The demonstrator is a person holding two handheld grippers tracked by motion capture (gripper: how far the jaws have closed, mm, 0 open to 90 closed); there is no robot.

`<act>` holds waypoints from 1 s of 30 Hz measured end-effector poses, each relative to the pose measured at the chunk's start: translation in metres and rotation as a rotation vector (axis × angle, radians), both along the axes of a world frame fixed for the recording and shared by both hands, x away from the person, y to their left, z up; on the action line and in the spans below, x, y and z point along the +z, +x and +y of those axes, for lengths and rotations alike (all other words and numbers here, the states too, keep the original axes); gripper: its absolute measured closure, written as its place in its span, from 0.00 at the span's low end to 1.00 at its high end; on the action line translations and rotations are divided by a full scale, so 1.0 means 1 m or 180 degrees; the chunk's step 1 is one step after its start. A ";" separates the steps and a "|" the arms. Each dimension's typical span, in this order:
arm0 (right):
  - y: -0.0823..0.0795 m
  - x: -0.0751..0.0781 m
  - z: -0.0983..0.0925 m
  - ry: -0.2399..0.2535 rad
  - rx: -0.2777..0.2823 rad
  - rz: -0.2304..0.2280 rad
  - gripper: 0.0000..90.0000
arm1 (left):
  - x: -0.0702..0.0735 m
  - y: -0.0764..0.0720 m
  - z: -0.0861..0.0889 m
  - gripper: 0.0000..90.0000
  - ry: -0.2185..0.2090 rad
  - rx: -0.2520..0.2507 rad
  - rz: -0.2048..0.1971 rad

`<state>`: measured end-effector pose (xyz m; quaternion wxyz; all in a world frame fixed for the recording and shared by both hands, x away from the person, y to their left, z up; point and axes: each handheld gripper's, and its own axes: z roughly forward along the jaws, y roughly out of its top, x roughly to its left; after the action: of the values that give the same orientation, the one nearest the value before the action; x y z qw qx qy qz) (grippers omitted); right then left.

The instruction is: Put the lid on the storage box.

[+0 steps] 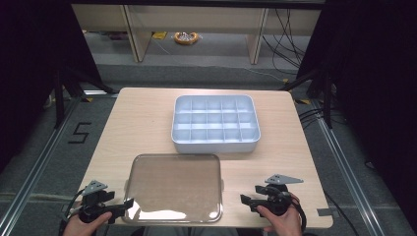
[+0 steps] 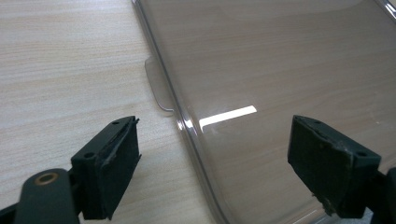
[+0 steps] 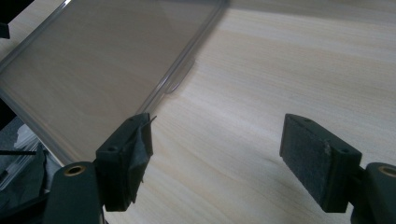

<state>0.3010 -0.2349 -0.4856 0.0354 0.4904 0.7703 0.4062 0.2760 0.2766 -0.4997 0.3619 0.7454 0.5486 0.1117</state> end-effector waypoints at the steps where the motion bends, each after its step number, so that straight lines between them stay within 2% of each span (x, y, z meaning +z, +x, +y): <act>1: 0.000 0.000 0.000 0.0000 0.0000 0.0000 0.30 | 0.000 0.000 0.000 0.18 0.0000 0.0000 0.0000; 4: 0.000 -0.001 0.003 0.0011 0.0014 -0.0016 0.30 | 0.000 0.000 0.001 0.18 0.0025 -0.0015 0.0012; 6: 0.003 -0.001 0.004 -0.0046 0.0098 -0.0069 0.30 | 0.000 0.000 0.000 0.18 0.0010 -0.0017 0.0014; 8: 0.002 -0.001 0.006 -0.0060 0.0087 -0.0068 0.30 | 0.000 0.000 0.000 0.18 0.0013 -0.0009 0.0019; 9: 0.002 -0.001 0.011 0.0015 0.0077 0.0007 0.30 | 0.000 0.000 0.001 0.18 0.0028 -0.0004 0.0056; 10: 0.003 -0.001 0.010 -0.0072 0.0122 -0.0021 0.30 | 0.000 0.000 0.001 0.19 0.0028 -0.0004 0.0056; 11: 0.004 -0.002 0.012 -0.0040 0.0140 -0.0029 0.30 | -0.001 0.001 0.001 0.21 0.0021 -0.0010 0.0060; 12: 0.005 -0.002 0.014 -0.0070 0.0164 -0.0032 0.30 | -0.002 0.001 0.000 0.22 0.0005 -0.0019 0.0069; 13: 0.004 -0.002 0.018 0.0013 0.0113 0.0036 0.30 | -0.002 0.001 0.000 0.23 0.0031 -0.0024 0.0087; 15: 0.008 -0.003 0.020 -0.0022 0.0195 0.0003 0.30 | -0.001 0.002 0.000 0.26 0.0021 -0.0033 0.0088; 17: 0.010 -0.003 0.025 -0.0002 0.0219 0.0045 0.30 | -0.001 0.003 0.000 0.30 0.0025 -0.0019 0.0054; 18: 0.011 -0.003 0.026 0.0011 0.0235 0.0019 0.30 | -0.001 0.004 0.001 0.31 0.0050 -0.0040 0.0075; 19: 0.012 -0.003 0.029 0.0050 0.0244 0.0057 0.30 | -0.001 0.006 0.002 0.32 0.0008 -0.0021 0.0086; 23: 0.016 -0.004 0.036 0.0044 0.0287 0.0059 0.30 | -0.001 0.011 0.005 0.36 0.0022 0.0009 0.0090; 24: 0.018 -0.004 0.039 0.0038 0.0305 0.0077 0.30 | -0.002 0.014 0.006 0.37 -0.0066 0.0057 0.0091; 30: 0.026 -0.006 0.045 0.0102 0.0287 0.0140 0.31 | -0.006 0.026 0.006 0.42 -0.0083 0.0059 0.0142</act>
<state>0.3271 -0.1901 -0.4917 -0.0078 0.4645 0.7856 0.4088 0.3021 0.2829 -0.5057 0.3582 0.7378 0.5648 0.0914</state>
